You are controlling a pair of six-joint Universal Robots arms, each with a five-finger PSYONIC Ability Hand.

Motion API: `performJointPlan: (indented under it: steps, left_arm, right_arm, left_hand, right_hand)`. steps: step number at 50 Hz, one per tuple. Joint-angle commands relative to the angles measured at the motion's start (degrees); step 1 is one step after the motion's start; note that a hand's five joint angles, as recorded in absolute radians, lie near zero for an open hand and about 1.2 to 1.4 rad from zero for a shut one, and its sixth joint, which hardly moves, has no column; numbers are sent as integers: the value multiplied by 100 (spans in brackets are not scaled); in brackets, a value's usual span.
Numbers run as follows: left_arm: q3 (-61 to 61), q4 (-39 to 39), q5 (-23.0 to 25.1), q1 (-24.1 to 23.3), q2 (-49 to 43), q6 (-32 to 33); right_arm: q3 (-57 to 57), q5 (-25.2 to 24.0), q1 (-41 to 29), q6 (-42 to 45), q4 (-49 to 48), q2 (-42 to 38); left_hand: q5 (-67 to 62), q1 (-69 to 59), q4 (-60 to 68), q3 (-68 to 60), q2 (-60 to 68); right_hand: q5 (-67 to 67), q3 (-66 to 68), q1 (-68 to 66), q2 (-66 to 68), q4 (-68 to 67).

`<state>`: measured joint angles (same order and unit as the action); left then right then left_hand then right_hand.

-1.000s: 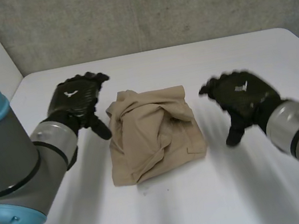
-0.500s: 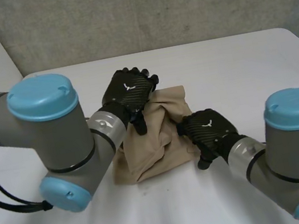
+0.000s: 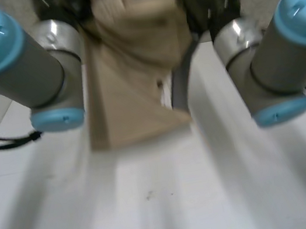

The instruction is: Fold the shorts.

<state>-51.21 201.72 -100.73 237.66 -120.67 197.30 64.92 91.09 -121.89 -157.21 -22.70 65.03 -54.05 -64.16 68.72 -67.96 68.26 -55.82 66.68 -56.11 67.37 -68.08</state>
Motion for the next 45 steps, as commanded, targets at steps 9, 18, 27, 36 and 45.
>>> performJointPlan:
  steps: [9,18,27,36,45]
  left_arm:
    - [-3499,456,-1009,-53,2011,-2081]
    - [-5794,245,-1045,-334,2346,-2697]
    - [-5708,-1723,-1072,-668,2987,-2671]
    - [-5172,-2058,-870,-370,3814,-2539]
    - [-4960,-1768,789,-203,3270,-776]
  right_arm:
    - [696,-65,-36,94,159,651]
    - [1900,-311,-10,94,1337,380]
    - [2525,-372,51,76,1444,388]
    - [3307,-697,34,103,1382,932]
    - [3694,-873,51,94,1373,1170]
  left_hand:
    - [-1595,-1584,1128,-1204,1174]
    - [303,314,-770,694,-724]
    - [3059,3070,-3526,3450,-3480]
    - [4896,4907,-5363,5287,-5317]
    - [4779,4790,-5246,5170,-5200]
  right_hand:
    - [-1418,1332,-2389,1263,-1192]
    - [-1418,1332,-2389,1263,-1192]
    - [-1418,1332,-2389,1263,-1192]
    - [-1418,1332,-2389,1263,-1192]
    - [-1418,1332,-2389,1263,-1192]
